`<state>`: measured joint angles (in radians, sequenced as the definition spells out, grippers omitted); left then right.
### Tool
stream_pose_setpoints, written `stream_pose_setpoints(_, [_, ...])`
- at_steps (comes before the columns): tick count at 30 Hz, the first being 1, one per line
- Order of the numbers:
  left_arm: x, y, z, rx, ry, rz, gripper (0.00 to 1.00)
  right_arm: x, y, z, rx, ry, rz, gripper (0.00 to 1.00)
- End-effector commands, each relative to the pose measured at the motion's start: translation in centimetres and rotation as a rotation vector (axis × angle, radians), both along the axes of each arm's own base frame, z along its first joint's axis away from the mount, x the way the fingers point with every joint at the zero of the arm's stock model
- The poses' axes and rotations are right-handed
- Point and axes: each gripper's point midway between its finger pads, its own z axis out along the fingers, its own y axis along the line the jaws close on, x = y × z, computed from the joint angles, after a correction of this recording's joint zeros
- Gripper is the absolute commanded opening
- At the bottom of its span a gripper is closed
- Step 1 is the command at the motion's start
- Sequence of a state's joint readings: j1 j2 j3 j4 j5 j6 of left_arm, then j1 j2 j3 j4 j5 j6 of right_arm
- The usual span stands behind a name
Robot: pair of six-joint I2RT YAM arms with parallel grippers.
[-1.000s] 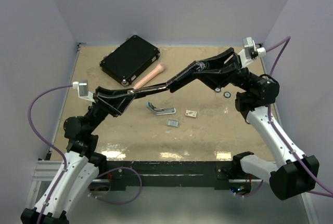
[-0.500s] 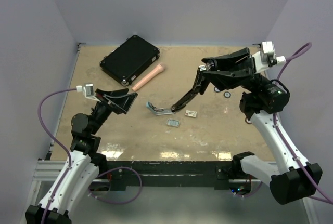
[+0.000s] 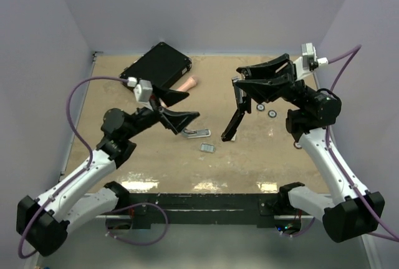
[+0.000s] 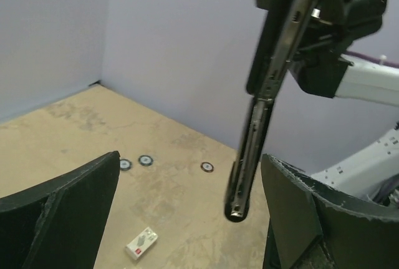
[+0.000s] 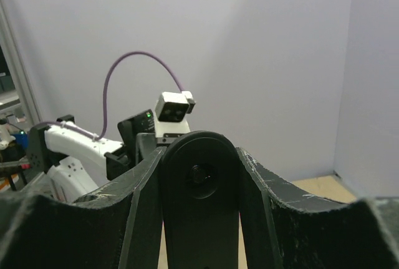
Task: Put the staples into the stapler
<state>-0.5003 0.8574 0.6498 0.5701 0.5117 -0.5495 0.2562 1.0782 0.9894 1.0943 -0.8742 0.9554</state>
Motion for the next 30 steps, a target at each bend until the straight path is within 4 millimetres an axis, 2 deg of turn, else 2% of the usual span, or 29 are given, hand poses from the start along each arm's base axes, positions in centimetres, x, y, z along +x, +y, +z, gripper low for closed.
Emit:
stream_pose_setpoints(1, [-1.0, -3.9, 4.3, 0.011, -0.242, -0.045, 0.99, -0.2, -0.5, 1.5, 0.018, -0.04, -0.068, 0.0])
stream_pose_setpoints(2, [-1.5, -4.9, 4.4, 0.015, -0.256, -0.07, 0.99, -0.2, -0.6, 1.4, 0.014, -0.038, -0.074, 0.0])
stream_pose_setpoints(3, [-1.7, -5.3, 5.3, 0.006, -0.29, -0.068, 0.99, -0.1, -0.6, 1.2, 0.007, -0.032, -0.081, 0.0])
stream_pose_setpoints(4, [-1.4, -6.2, 4.9, 0.015, -0.287, -0.078, 0.99, 0.3, -0.6, 0.8, -0.003, -0.019, -0.092, 0.0])
stream_pose_setpoints(6, [-1.9, -7.4, 5.7, 0.008, -0.32, -0.105, 0.99, 0.1, -0.6, 0.6, -0.004, -0.015, -0.094, 0.0])
stream_pose_setpoints(7, [-1.4, -8.2, 5.1, 0.023, -0.309, -0.112, 0.99, 0.2, -0.6, 0.4, -0.005, -0.007, -0.099, 0.0])
stream_pose_setpoints(9, [-1.7, -9.2, 5.8, 0.01, -0.329, -0.137, 0.99, 0.2, -0.7, 0.2, -0.007, -0.005, -0.103, 0.0])
stream_pose_setpoints(15, [-1.7, -12.7, 5.1, 0.004, -0.318, -0.236, 0.95, 0.4, -0.7, -0.2, -0.02, 0.009, -0.121, 0.0])
stream_pose_setpoints(22, [-2.7, -14.6, 5.3, -0.018, -0.322, -0.31, 0.87, 0.7, -0.8, -0.7, -0.037, 0.022, -0.143, 0.0])
stream_pose_setpoints(26, [-3.3, -15.2, 5.6, -0.045, -0.312, -0.352, 0.78, 0.9, -0.8, -0.9, -0.043, 0.027, -0.155, 0.0])
stream_pose_setpoints(30, [-3.3, -15.9, 5.1, -0.049, -0.287, -0.387, 0.71, 1.0, -0.8, -0.9, -0.048, 0.028, -0.158, 0.0])
